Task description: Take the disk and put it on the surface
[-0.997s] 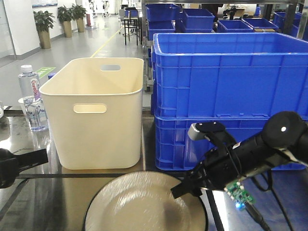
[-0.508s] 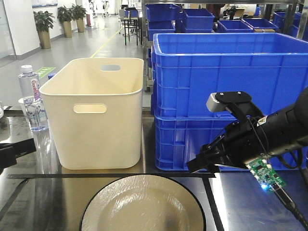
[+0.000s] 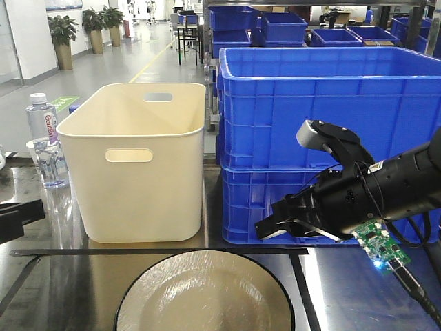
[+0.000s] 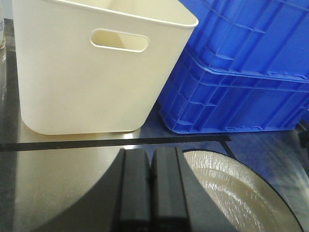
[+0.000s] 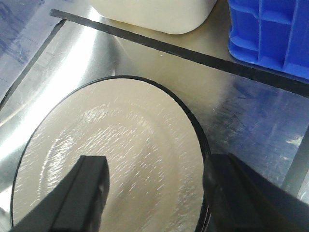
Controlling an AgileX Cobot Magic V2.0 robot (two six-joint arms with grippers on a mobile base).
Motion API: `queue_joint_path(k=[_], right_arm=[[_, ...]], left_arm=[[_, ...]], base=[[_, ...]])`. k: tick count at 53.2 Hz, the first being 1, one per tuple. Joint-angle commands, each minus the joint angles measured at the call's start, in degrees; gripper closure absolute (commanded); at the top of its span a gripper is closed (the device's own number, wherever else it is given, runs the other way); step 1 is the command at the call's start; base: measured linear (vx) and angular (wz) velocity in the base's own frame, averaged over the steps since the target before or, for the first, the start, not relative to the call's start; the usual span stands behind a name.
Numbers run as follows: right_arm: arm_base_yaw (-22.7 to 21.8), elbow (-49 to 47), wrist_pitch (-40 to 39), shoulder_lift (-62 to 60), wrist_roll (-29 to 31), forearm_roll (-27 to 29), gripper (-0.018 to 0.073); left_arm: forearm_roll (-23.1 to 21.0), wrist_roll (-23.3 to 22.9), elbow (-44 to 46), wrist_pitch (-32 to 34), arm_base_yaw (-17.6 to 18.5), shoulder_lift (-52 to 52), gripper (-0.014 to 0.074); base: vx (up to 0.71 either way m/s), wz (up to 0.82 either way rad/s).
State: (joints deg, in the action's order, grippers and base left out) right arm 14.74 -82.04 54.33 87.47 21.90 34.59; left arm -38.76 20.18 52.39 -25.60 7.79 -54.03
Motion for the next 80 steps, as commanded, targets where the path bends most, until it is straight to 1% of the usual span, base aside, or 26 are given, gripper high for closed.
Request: queue_joint_path(k=[1,10,15,17,18,21,22,23,25,26,28,29,30,31,34,39,42,48,51,52,56,61,80], right_arm=[[-0.01,-1.97,-2.37,-2.45,0.16,2.3,0.01],[-0.01,-1.97,-2.37,-2.45,0.16,2.3,0.0103],[-0.01,-1.97,-2.21,-2.45,0.16,2.3,0.0103],[-0.01,-1.97,-2.21,-2.45,0.22,2.3,0.0103],[-0.01,-1.97,-2.21,-2.45,0.22,2.3,0.0103],[-0.01,-1.97,-2.21,-2.45,0.22,2.3,0.0103],[-0.01,-1.97,-2.21,-2.45,0.22,2.3,0.0103],[-0.01,-1.97,-2.21,-2.45,0.22,2.3,0.0103],[-0.01,-1.97,-2.21,-2.45,0.22,2.3,0.0103],[-0.01,-1.97,-2.21,-2.45,0.22,2.3,0.0103],[-0.01,-1.97,-2.21,-2.45,0.22,2.24,0.0103],[-0.01,-1.97,-2.21,-2.45,0.22,2.24,0.0103],[-0.01,-1.97,-2.21,-2.45,0.22,2.24,0.0103],[-0.01,-1.97,-2.21,-2.45,0.22,2.24,0.0103],[-0.01,-1.97,-2.21,-2.45,0.22,2.24,0.0103],[-0.01,-1.97,-2.21,-2.45,0.22,2.18,0.0103],[-0.01,-1.97,-2.21,-2.45,0.22,2.13,0.0103],[-0.01,-1.97,-2.21,-2.45,0.22,2.13,0.0103],[-0.01,-1.97,-2.21,-2.45,0.22,2.13,0.0103],[-0.01,-1.97,-2.21,-2.45,0.22,2.13,0.0103],[-0.01,-1.97,-2.21,-2.45,0.22,2.13,0.0103],[-0.01,-1.97,-2.21,-2.45,0.22,2.13,0.0103],[-0.01,-1.97,-2.21,-2.45,0.22,2.13,0.0103]], left_arm=[[-1.57,0.12,1.59,3.41,0.01,0.76,0.0605],[-1.23,0.12,0.65,4.35,0.01,0.81,0.0605],[2.22,-0.21,-3.14,10.17,0.22,2.88,0.0605],[4.04,-1.47,-6.1,13.14,0.45,4.56,0.0605],[5.6,-2.26,-7.74,14.88,0.58,5.7,0.0605],[12.4,-7.27,-12.51,19.64,0.93,9.19,0.0605],[16.77,-10.97,-14.35,21.66,0.93,10.7,0.0605],[19.17,-13.02,-16.19,22.6,0.88,11.77,0.0605],[26.9,-19.55,-19.28,24.87,0.88,14.98,0.0605],[29.46,-22.88,-21.16,25.6,0.88,16.58,0.0605],[36.47,-27.63,-24.91,27.82,0.76,19.66,0.0605],[39.26,-29.76,-26.77,28.99,0.67,20.65,0.0605],[41.25,-31.19,-28.59,29.86,0.53,22.14,0.0605],[42.4,-31.67,-29.74,30.48,0.28,23.59,0.0605],[42.73,-31.16,-34.58,30.74,-0.48,27.7,0.0605],[40.84,-30.62,-41.41,30.05,-2.18,33.59,0.0605],[39.93,-28.2,-44.72,29.99,-3.31,37.62,0.0605],[39.96,-22.66,-50.33,29.93,-5.57,44.26,0.0604],[39.96,-21.99,-52.79,29.93,-6.32,47.55,0.0604],[39.96,-22.0,-53.22,29.81,-6.62,48.24,0.0604],[39.96,-22.28,-53.03,23.6,-7.18,51.65,0.0604],[39.96,-22.84,-53.03,20.46,-7.18,54.03,0.0604],[39.96,-22.84,-53.03,19.31,-7.18,54.96,0.0604]], base=[[0.0,0.0],[0.0,0.0],[0.0,0.0],[0.0,0.0],[0.0,0.0],[0.0,0.0],[0.0,0.0],[0.0,0.0],[0.0,0.0],[0.0,0.0],[0.0,0.0],[0.0,0.0],[0.0,0.0],[0.0,0.0],[0.0,0.0],[0.0,0.0],[0.0,0.01],[0.0,0.0],[0.0,0.0],[0.0,0.0],[0.0,0.0],[0.0,0.0],[0.0,0.0]])
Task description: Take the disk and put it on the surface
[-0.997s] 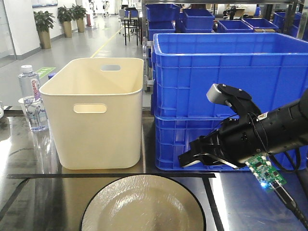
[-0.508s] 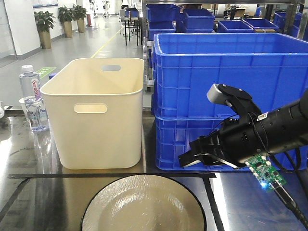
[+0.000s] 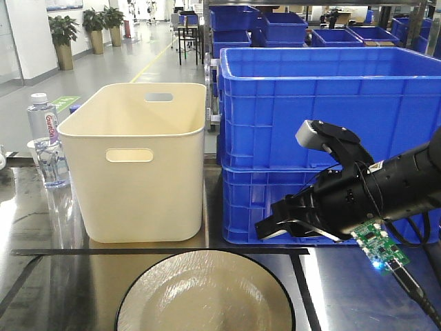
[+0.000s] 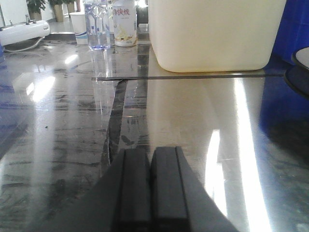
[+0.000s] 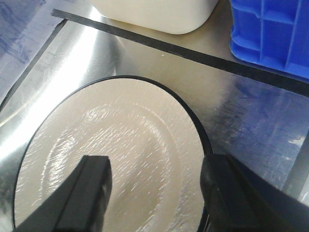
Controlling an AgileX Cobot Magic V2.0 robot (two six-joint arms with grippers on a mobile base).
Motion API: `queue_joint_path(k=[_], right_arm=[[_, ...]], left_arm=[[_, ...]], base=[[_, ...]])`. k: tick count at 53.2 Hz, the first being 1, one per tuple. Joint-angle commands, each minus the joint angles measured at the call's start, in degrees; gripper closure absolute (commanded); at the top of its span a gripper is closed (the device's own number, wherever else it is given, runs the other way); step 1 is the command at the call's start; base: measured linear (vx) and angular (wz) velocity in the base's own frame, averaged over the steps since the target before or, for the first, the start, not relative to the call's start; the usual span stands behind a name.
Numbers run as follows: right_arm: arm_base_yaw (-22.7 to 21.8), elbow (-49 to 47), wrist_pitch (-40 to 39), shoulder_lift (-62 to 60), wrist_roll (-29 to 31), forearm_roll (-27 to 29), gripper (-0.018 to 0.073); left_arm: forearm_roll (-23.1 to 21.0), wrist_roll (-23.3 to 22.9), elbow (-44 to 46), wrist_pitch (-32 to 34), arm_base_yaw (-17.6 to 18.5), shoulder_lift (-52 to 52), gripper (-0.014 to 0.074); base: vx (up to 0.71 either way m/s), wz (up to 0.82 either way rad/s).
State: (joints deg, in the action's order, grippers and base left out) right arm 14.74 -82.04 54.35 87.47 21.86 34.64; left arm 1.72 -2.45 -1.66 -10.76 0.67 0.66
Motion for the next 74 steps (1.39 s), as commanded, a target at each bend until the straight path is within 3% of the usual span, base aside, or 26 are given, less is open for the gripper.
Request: queue_joint_path(k=[1,36,48,56,63,71,74], right_arm=[[-0.01,-1.97,-2.24,-2.45,0.26,2.08,0.0103],[-0.24,-1.67,-2.06,-2.5,0.26,2.55,0.0103],[-0.24,6.01,-3.58,-11.16,0.02,-2.47,0.0111],[-1.89,16.85,-9.09,-22.53,-6.47,-10.93,0.0241],[-6.75,29.0,-14.6,-35.51,-13.35,-18.09,0.0399],[-12.21,42.16,-20.27,-50.2,-13.93,-27.43,0.0559],[-14.31,46.61,-22.15,-55.85,-13.93,-30.29,0.0573]], left_arm=[[-0.52,-0.21,1.01,4.48,-0.07,0.26,0.0604],[-0.52,-0.21,1.01,4.48,-0.07,0.26,0.0604],[-0.52,-0.21,1.01,4.48,-0.07,0.26,0.0604],[-0.52,-0.21,1.01,4.48,-0.07,0.26,0.0604],[-0.52,-0.21,1.01,4.48,-0.07,0.26,0.0604],[-0.52,-0.21,1.01,4.48,-0.07,0.26,0.0604],[-0.52,-0.21,1.01,4.48,-0.07,0.26,0.0604]], base=[[0.0,0.0],[0.0,0.0],[0.0,0.0],[0.0,0.0],[0.0,0.0],[0.0,0.0],[0.0,0.0]])
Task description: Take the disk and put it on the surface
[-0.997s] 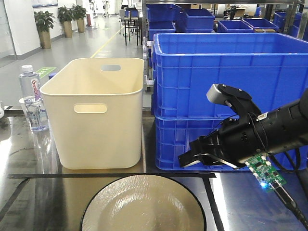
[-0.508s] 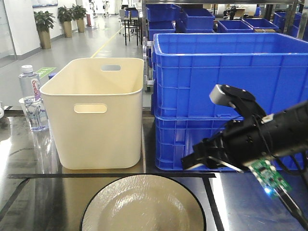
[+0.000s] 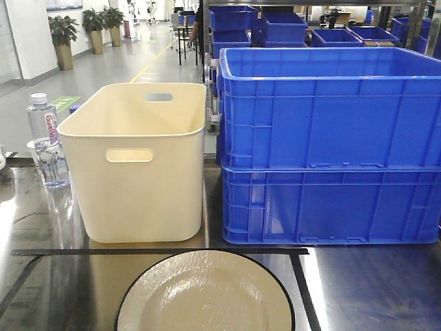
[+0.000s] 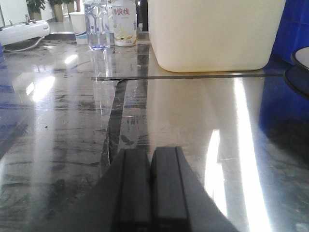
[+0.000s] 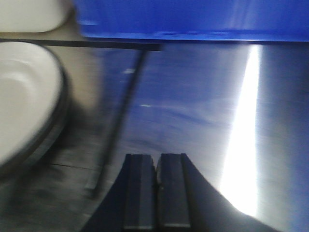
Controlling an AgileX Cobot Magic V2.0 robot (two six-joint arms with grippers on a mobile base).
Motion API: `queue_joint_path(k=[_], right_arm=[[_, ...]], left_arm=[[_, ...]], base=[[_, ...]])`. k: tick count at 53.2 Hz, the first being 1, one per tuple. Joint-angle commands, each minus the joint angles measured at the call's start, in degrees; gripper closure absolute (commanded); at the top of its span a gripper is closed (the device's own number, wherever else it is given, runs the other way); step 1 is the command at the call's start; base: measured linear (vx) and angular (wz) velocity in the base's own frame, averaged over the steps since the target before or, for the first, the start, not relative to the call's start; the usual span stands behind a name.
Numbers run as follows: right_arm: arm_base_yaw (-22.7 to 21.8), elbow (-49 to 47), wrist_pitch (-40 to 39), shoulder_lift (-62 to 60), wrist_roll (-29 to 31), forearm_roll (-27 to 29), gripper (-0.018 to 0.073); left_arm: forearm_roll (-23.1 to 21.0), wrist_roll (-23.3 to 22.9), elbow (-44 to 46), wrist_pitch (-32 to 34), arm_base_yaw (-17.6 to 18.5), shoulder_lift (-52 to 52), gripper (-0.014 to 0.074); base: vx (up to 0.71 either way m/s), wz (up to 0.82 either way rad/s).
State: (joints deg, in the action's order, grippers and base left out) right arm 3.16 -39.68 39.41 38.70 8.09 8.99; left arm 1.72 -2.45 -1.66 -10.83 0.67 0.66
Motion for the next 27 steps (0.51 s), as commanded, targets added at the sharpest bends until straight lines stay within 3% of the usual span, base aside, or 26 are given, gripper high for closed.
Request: queue_joint_path(k=[1,7,18,27], right_arm=[[-3.07,5.82,-7.61,-8.45,-0.16,-5.25,0.0573],[-4.41,13.2,-10.52,-17.98,-0.16,-9.53,0.0572],[-4.41,26.35,-16.97,-29.37,-3.43,-10.64,0.0571],[-4.29,38.74,-33.23,-37.61,-6.69,-10.77,0.0568]], left_arm=[[-0.52,-0.21,1.01,4.54,-0.07,0.26,0.0604],[-0.52,-0.21,1.01,4.54,-0.07,0.26,0.0604],[-0.52,-0.21,1.01,4.54,-0.07,0.26,0.0604],[-0.52,-0.21,1.01,4.54,-0.07,0.26,0.0604]], base=[[0.0,0.0],[0.0,0.0],[0.0,0.0],[0.0,0.0]])
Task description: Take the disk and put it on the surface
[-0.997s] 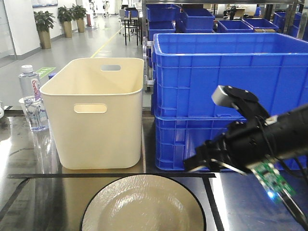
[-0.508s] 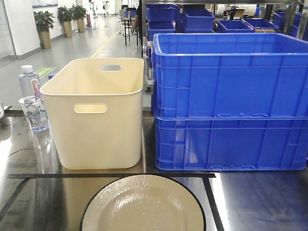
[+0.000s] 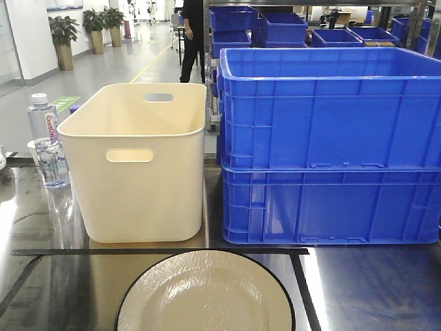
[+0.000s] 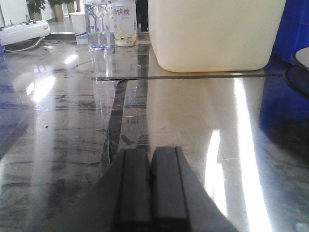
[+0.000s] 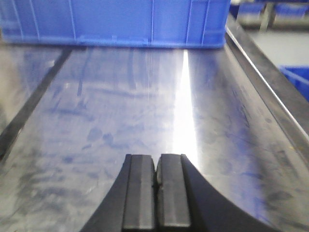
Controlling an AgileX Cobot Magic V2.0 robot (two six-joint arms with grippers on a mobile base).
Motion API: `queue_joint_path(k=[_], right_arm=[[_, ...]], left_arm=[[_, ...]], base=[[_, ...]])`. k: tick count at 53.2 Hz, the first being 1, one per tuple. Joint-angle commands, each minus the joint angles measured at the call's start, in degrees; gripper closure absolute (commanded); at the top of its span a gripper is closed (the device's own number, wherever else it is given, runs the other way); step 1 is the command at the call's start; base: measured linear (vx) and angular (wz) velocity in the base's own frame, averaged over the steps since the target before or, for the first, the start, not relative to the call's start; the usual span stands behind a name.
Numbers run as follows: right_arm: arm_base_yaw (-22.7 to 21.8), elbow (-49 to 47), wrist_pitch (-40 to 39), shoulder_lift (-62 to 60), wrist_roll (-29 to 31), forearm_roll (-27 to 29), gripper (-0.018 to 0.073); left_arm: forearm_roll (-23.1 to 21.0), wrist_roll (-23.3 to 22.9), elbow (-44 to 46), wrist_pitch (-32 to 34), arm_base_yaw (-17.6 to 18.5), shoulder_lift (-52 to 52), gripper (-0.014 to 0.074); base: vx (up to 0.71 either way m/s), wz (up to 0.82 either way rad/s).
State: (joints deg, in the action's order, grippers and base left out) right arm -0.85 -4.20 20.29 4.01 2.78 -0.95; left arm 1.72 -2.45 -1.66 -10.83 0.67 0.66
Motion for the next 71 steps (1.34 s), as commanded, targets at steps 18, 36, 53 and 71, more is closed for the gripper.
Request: queue_joint_path(k=[18,36,53,71], right_arm=[[1.38,6.36,-14.57,-4.93,-2.12,-3.42,0.0568],[1.38,6.36,-14.6,-4.93,-2.12,-3.47,0.0568],[1.38,6.36,-14.6,-4.93,-2.12,-3.47,0.0568],[1.38,6.36,-14.6,-4.93,-2.12,-3.47,0.0568]], left_arm=[[-0.52,-0.21,1.01,4.31,-0.07,0.26,0.0604],[-0.52,-0.21,1.01,4.31,-0.07,0.26,0.0604],[-0.52,-0.21,1.01,4.31,-0.07,0.26,0.0604],[-0.52,-0.21,1.01,4.31,-0.07,0.26,0.0604]], base=[[0.0,0.0],[0.0,0.0],[0.0,0.0],[0.0,0.0]])
